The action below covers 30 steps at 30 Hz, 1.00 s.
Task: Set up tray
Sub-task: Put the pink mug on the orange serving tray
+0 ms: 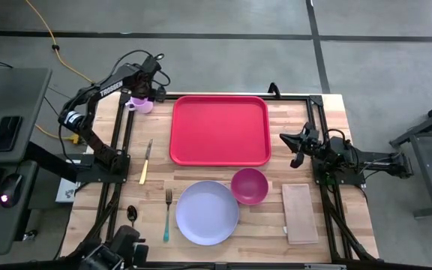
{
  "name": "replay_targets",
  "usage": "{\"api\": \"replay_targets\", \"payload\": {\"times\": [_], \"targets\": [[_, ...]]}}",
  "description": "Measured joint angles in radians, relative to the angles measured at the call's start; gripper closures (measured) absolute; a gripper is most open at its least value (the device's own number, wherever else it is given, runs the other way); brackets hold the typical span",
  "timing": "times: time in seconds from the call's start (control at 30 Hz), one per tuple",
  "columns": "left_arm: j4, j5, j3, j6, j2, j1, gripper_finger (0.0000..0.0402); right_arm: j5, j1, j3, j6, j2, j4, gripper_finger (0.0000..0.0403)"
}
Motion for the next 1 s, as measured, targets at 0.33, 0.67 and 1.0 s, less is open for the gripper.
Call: {"api": "replay_targets", "payload": {"times": [0.33,0.67,1.0], "targets": [[-0.002,-0.022,0.0,-0.017,0.044,0.0,0.0229,-0.002,0.0,0.0,0.002,0.0,0.0,0.0402],[-0.029,-0.02,-0.001,-0.019,0.084,0.0,0.023,0.01,0.0,0.0,0.002,0.0,0.0,0.0402],[-0.026,-0.021,-0.001,-0.019,0.084,0.0,0.0319,0.012,0.0,0.0,0.002,0.0,0.001,0.0402]]}}
